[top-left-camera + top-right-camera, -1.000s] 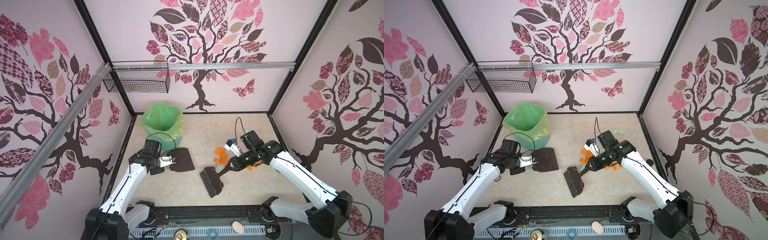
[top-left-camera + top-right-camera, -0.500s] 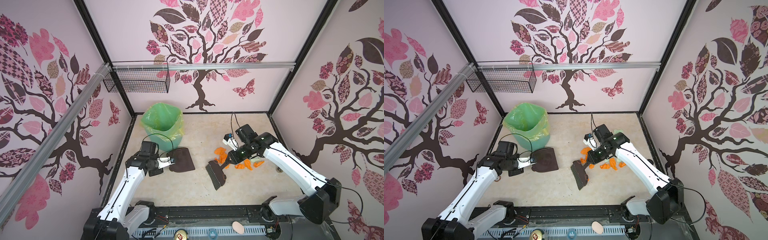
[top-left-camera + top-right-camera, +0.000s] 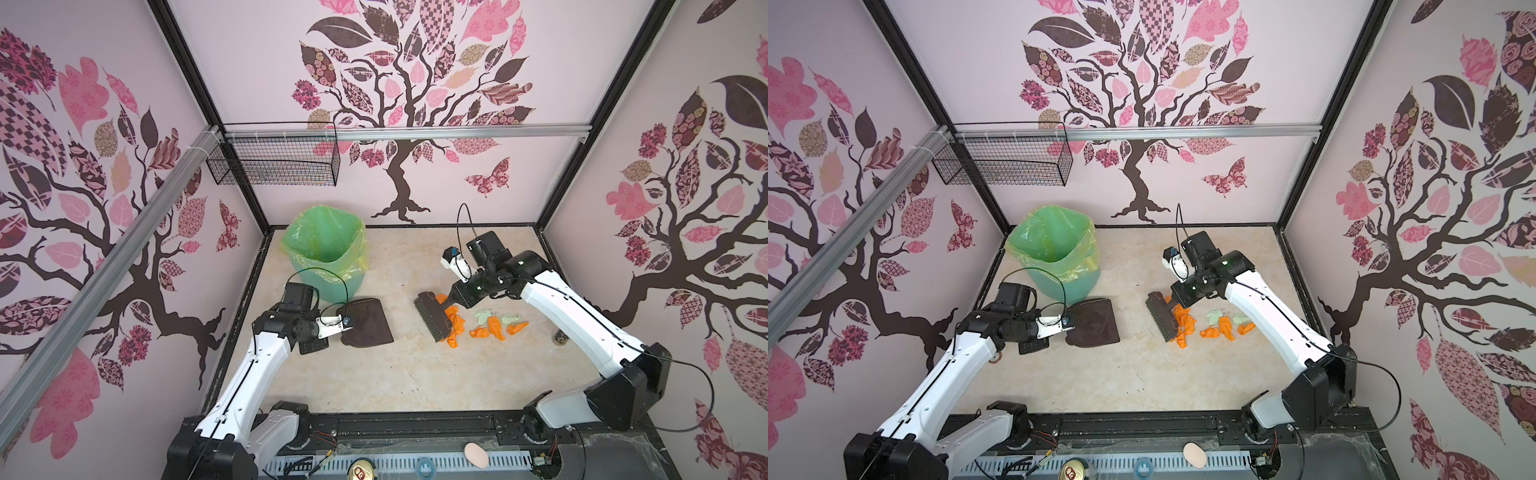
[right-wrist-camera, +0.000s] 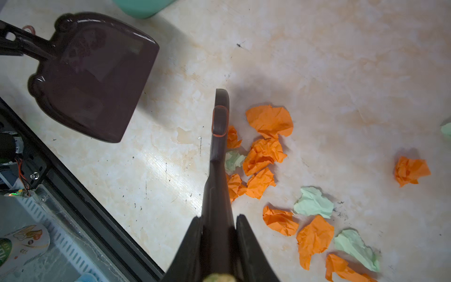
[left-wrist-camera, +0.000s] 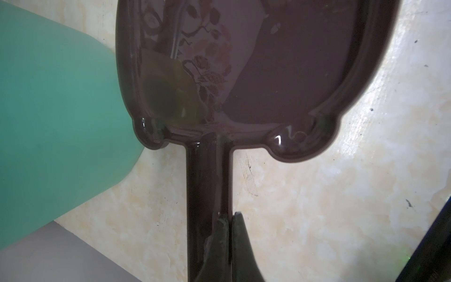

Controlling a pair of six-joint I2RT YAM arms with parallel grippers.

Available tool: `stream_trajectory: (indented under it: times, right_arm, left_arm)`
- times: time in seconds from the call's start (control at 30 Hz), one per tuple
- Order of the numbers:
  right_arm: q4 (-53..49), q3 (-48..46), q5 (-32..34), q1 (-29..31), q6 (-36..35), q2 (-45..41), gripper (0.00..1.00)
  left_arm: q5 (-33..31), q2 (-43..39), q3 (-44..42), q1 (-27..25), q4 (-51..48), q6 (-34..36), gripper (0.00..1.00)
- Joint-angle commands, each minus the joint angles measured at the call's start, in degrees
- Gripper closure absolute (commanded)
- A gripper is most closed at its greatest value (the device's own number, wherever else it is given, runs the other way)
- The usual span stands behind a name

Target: Sweep away the paper scraps from the table

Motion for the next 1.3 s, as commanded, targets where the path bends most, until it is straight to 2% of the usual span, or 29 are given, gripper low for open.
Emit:
stream_trajectory:
  times: [0.0, 0.1, 0.17, 0.33, 0.43, 0.63, 0.83, 1.03, 1.27]
  right_arm:
    - [-0.1, 5.3, -4.4, 0.2, 0.4, -1.8, 1.0]
    - [-0.3, 9.2, -4.1, -0.4, 3.4, -4.1, 1.0]
    - [0.0, 11.7, 1.4, -0.6, 6.2, -5.1, 1.0]
    - [-7.1, 18.2, 29.7, -0.6, 9.7, -0.3, 1.0]
    - [-12.3, 19.7, 39.2, -0.8, 9.8, 5.7, 1.0]
    - [-14.3, 21.6, 42.0, -0.7, 11.9, 14.2, 1.0]
    - [-14.1, 20.3, 42.3, 0.0, 11.5, 18.8, 1.0]
    - [-12.4, 16.4, 41.1, 2.5, 12.0, 18.6, 1.0]
    - [-10.1, 16.8, 46.7, 3.1, 13.0, 13.4, 1.0]
  left_arm:
    - [-0.7, -0.7, 0.1, -3.1, -0.3, -2.0, 1.0]
    - [-1.2, 0.6, 0.1, -6.3, 0.8, -3.9, 1.0]
    - [-1.4, 2.1, 0.4, -8.1, 1.6, -5.3, 1.0]
    - [-3.9, 5.8, 0.3, -13.4, 5.1, -9.1, 1.0]
    - [-7.9, 8.2, -0.4, -17.3, 9.2, -11.0, 1.0]
    - [-12.8, 13.4, 0.8, -21.3, 16.0, -15.1, 1.0]
    - [-17.0, 17.2, -0.6, -24.0, 23.1, -16.6, 1.0]
    - [-18.3, 19.7, -1.2, -26.8, 25.9, -17.6, 1.0]
    - [-17.7, 21.5, -1.7, -28.3, 26.6, -18.0, 1.0]
